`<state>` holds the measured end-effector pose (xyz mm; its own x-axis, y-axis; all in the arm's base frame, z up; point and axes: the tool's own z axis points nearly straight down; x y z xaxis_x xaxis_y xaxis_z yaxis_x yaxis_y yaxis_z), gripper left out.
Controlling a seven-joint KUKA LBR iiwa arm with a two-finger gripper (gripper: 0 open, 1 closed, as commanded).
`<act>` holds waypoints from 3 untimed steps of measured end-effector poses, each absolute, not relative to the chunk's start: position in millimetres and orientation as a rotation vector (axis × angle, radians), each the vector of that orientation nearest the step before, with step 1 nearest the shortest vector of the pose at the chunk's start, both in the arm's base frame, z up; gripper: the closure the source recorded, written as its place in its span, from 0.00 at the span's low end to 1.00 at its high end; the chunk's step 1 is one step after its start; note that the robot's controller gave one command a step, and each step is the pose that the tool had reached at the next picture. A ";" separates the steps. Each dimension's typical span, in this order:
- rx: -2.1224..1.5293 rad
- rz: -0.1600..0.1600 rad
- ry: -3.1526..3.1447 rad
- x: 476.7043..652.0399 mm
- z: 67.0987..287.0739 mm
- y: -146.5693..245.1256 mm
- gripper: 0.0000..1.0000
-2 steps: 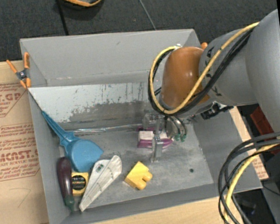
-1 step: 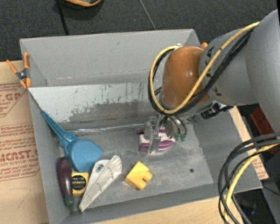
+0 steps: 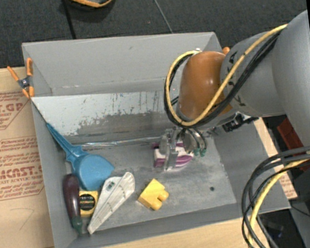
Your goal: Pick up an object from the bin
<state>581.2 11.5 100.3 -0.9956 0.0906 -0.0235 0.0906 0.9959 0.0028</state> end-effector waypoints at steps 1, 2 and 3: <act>0.174 0.006 3.106 587.0 84.6 10.4 1.00; 0.196 0.010 3.106 595.0 73.9 8.2 1.00; 0.201 0.013 3.096 594.0 74.0 2.4 1.00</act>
Offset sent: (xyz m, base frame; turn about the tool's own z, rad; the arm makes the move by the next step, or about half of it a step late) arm 0.0109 -0.0060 -0.0303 0.0378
